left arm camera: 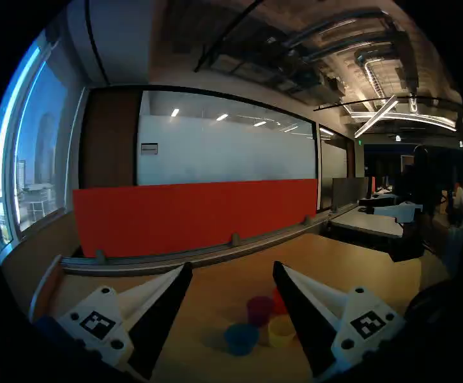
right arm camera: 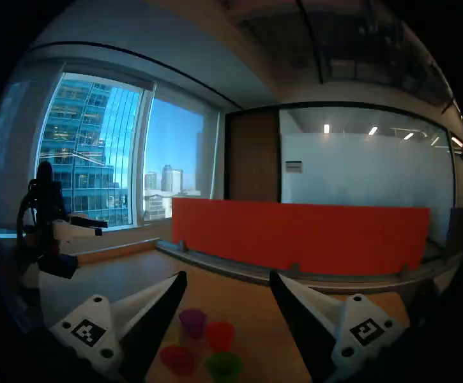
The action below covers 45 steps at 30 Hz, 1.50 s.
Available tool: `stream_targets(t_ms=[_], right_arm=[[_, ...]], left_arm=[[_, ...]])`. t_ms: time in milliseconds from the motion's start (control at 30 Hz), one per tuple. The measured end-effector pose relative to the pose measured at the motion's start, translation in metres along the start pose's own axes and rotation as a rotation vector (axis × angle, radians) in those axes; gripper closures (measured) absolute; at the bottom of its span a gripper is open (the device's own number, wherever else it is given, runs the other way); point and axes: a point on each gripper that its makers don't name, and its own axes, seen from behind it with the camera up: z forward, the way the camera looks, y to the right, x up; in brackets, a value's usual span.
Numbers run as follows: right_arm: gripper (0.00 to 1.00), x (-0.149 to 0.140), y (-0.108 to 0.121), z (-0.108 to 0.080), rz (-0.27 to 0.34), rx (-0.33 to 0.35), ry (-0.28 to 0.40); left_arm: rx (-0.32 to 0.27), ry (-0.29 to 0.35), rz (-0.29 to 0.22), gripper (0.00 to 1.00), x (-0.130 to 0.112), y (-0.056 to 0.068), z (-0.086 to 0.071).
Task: Pour water
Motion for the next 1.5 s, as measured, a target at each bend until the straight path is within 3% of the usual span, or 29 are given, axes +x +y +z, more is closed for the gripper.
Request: stream_targets(t_ms=[200,600,1500], right_arm=[[0.0,-0.014,-0.009,0.006,-0.021,0.04,-0.045],[0.0,-0.058,-0.011,0.012,-0.032,0.089,-0.146],[0.0,-0.15,-0.009,0.019,-0.06,0.128,-0.328]], left_arm=[[-0.04,-0.017,-0.006,0.06,-0.009,0.006,0.004],[-0.09,-0.065,-0.031,0.06,-0.041,0.004,0.015],[-0.16,-0.251,0.026,0.06,-0.139,0.016,0.038]])
